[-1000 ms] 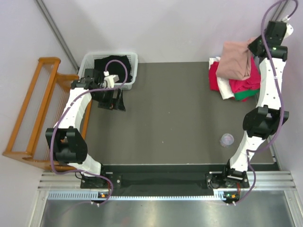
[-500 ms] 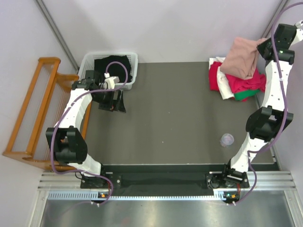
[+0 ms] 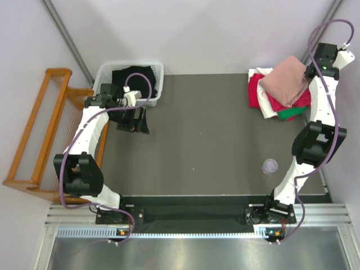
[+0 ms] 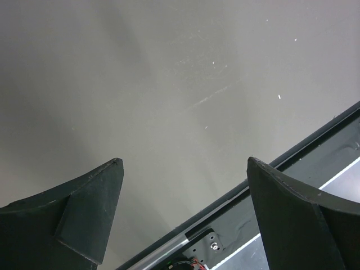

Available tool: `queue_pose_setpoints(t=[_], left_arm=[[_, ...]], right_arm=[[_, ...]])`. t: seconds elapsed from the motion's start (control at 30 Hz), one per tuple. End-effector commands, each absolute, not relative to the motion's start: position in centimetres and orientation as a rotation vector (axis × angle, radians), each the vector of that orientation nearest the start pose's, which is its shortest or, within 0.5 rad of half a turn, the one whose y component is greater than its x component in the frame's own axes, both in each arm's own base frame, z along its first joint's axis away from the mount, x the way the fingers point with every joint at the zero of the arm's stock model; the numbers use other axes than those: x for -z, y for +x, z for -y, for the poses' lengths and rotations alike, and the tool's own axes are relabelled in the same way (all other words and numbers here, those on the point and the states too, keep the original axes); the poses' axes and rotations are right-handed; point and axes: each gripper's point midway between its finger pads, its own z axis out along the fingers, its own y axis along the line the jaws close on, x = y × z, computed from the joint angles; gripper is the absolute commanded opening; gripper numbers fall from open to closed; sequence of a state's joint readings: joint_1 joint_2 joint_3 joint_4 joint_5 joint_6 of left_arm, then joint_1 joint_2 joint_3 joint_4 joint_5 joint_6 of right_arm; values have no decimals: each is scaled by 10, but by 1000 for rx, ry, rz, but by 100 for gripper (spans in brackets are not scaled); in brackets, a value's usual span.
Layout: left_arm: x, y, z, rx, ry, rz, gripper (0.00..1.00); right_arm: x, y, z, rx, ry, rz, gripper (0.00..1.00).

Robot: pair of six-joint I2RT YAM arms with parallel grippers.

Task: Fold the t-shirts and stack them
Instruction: Neatly place the folded tshirt to the corner

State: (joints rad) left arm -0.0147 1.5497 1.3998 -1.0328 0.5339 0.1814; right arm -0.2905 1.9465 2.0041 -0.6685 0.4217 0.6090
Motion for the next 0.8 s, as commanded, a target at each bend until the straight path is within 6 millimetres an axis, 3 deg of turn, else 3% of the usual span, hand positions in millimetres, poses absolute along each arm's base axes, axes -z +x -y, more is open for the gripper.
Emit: queue_pose_setpoints(t=[0.0,0.07,0.13,0.17,0.2,0.27,0.3,0.4,0.6,0.63,0.7,0.77], left_arm=[[-184,304,82,634,439,-2577,95],[-182,303,79,609,446,-2583,95],[-181,299,79,609,463,-2580,95],[-181,299,79,610,468,-2578,95],[-183,302,71,602,441,-2573,95],[-185,302,72,619,438,-2568,95],[-187,304,72,628,439,-2565,95],[-190,305,75,656,450,-2559,95],[-183,306,78,690,449,-2575,95],[-183,305,78,693,451,-2575,95],[-180,304,77,688,451,-2581,95],[-179,304,76,678,450,-2580,95]], right_arm=[[-287,513,222,349,1085,-1719,7],[-276,515,226,381,1087,-1734,10],[-262,517,232,415,1090,-1752,23],[-256,518,232,424,1086,-1763,32],[-253,517,235,442,1088,-1768,50],[-244,516,237,473,1092,-1783,66],[-245,513,242,514,1101,-1772,80],[-255,506,250,550,1117,-1746,95],[-314,499,244,484,1107,-1647,99],[-334,497,241,456,1097,-1612,99],[-357,496,230,399,1065,-1590,99],[-368,501,208,355,1001,-1609,98]])
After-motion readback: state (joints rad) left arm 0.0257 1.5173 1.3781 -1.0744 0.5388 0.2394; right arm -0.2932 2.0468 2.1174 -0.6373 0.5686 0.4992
